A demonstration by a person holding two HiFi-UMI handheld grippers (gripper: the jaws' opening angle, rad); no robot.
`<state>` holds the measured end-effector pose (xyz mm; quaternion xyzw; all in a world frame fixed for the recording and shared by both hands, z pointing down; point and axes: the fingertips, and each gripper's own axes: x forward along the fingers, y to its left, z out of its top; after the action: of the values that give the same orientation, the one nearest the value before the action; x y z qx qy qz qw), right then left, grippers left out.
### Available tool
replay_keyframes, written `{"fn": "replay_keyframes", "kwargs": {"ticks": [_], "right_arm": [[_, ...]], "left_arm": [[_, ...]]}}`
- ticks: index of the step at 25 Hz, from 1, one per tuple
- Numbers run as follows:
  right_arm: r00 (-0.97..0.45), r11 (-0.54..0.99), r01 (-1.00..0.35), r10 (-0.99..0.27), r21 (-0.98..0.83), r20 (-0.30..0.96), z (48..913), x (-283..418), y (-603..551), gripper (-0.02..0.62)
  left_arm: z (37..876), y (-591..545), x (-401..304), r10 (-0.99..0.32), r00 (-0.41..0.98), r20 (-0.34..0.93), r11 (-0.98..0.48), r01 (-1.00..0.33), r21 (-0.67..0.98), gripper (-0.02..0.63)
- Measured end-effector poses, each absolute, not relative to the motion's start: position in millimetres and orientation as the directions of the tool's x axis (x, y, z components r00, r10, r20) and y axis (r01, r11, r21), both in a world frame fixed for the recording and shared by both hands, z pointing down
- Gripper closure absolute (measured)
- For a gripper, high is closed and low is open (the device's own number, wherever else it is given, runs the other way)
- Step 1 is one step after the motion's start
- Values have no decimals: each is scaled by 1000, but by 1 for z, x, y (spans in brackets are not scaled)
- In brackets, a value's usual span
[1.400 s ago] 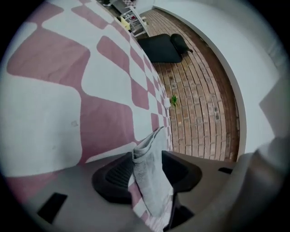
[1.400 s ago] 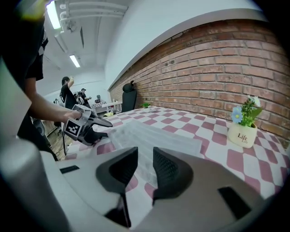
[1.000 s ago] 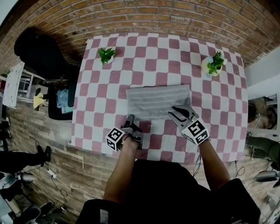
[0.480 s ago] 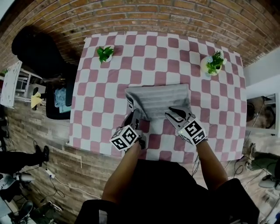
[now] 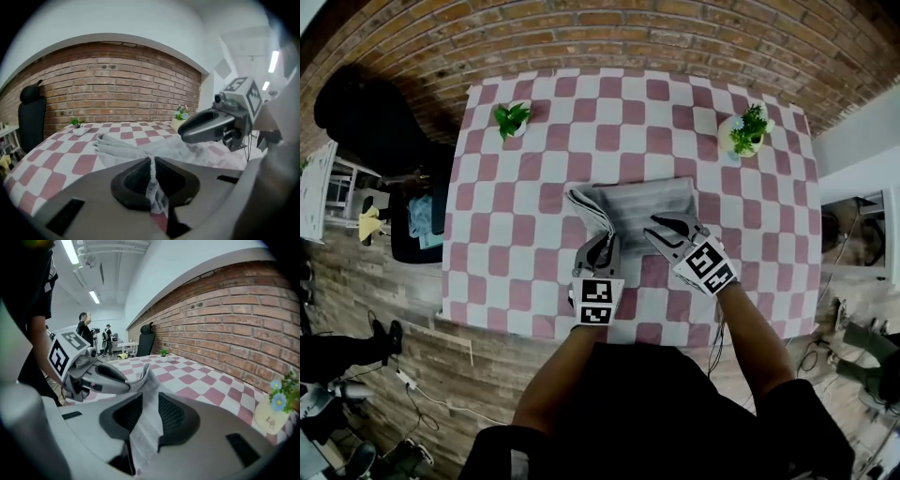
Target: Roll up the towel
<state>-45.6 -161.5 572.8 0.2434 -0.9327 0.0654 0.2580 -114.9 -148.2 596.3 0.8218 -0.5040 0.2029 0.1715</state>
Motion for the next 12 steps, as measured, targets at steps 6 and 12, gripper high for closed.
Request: {"fn": "replay_keyframes", "kwargs": {"ticks": [6,12], "right_arm": [[-778,939,-337,-321,72,540,559,-91,-185,498],[-749,965,-194,-260,173,609,559,-136,-191,480]], "left_arm": [[602,-142,-92,-722,438,535,-543,-838,-46,578],[610,-137,-77,-694,457,557,-608,-786,-112,578]]}}
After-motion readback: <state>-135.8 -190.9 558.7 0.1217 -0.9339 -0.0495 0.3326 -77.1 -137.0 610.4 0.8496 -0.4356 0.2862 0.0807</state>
